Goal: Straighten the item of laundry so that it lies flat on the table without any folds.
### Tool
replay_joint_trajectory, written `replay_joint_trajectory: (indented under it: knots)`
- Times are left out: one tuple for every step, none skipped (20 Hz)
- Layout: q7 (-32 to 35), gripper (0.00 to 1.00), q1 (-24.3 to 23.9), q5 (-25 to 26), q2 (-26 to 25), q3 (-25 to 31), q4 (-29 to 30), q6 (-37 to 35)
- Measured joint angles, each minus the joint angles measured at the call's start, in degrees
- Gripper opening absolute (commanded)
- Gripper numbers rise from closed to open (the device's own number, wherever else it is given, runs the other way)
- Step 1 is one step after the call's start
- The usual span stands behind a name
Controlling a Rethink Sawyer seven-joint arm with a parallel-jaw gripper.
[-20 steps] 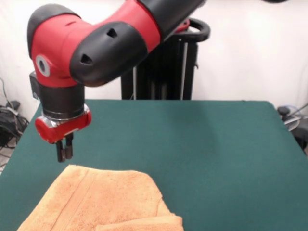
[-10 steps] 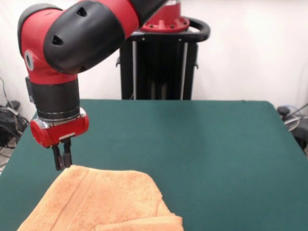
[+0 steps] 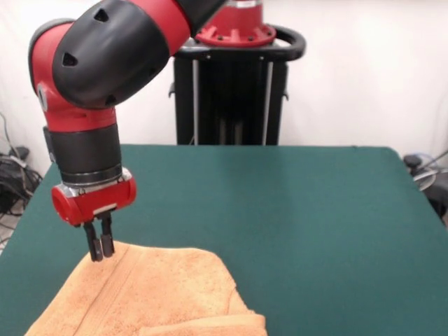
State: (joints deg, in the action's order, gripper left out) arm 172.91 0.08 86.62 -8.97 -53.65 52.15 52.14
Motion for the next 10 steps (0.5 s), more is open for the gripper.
replay_joint_trajectory:
  knots:
    - [-0.01,0.0,0.01,-0.02,-0.01,0.2,0.01,0.01]
    - [-0.01,0.0,0.02,-0.06,-0.09,0.39,-0.01,0.0]
    - [-0.01,0.0,0.03,-0.04,-0.18,0.37,-0.02,0.0]
    - [-0.01,0.0,0.04,0.0,-0.29,0.37,-0.03,0.0]
    - [-0.01,0.0,0.07,0.12,-0.53,0.37,-0.11,0.0]
    - [-0.01,0.0,0.12,0.36,-0.91,0.34,-0.27,-0.07]
    - [-0.01,0.0,0.16,0.5,-1.32,0.34,-0.5,-0.16]
    - [-0.01,0.0,0.19,0.65,-1.73,0.35,-0.73,-0.25]
    - [-0.01,0.0,0.18,0.7,-2.06,0.34,-0.92,-0.25]
    - [-0.01,0.0,0.17,0.74,-2.22,0.33,-1.02,-0.25]
